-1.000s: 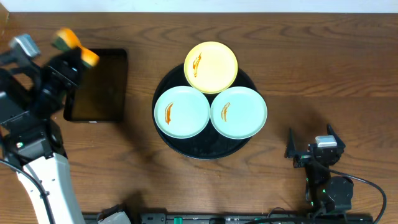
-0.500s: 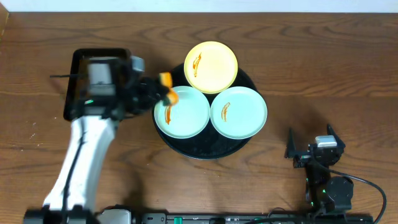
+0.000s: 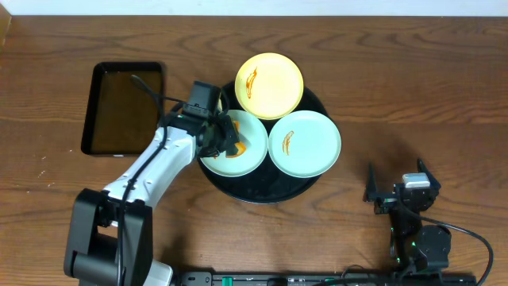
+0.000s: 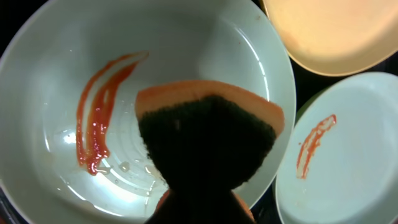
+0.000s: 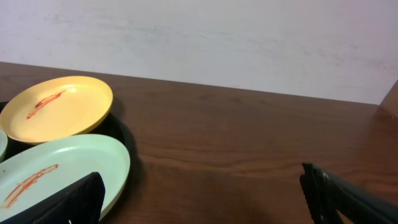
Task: Clean dirty plates on tray and stack at the side
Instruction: 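Carry the sponge with the left gripper onto the left green plate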
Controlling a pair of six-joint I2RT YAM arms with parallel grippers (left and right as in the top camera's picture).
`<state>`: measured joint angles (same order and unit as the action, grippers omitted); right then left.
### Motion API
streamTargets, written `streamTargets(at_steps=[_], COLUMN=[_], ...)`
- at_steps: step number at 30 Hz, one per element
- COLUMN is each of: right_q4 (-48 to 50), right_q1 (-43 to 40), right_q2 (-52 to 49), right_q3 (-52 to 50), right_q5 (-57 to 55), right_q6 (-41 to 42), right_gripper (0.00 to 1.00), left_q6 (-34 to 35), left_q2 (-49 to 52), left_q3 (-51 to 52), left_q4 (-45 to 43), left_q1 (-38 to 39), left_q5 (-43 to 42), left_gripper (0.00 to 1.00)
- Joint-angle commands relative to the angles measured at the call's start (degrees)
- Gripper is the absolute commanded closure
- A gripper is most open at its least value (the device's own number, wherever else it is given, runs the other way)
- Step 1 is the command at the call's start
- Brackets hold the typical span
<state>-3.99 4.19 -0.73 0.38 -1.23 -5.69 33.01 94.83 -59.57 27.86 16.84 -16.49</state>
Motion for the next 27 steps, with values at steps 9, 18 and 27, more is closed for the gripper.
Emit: streamTargets(at_steps=[9,18,27], right_q4=[-0.2,-0.2,-0.2], right_q1=[-0.3,-0.3,-0.3], right_q2=[0.1,0.1,0.1], right_q3=[-0.1,-0.1,-0.1], right_q5=[0.0,0.0,0.0], right_q6=[-0.4,-0.3,-0.4], right_gripper=[0.01,0.01,0.01], left_q6=[-0.9,-5.5,-4.5], left_q2=[-0.7,-14.6,-27.2], left_q3=[-1.0,-4.5,-4.4], left_q4=[-0.2,8.7,23.5], left_q1=[0.7,-0.8,-4.5], left_q5=[-2.4,3.9,18.7], left_gripper=[0.41,0.41,0.36])
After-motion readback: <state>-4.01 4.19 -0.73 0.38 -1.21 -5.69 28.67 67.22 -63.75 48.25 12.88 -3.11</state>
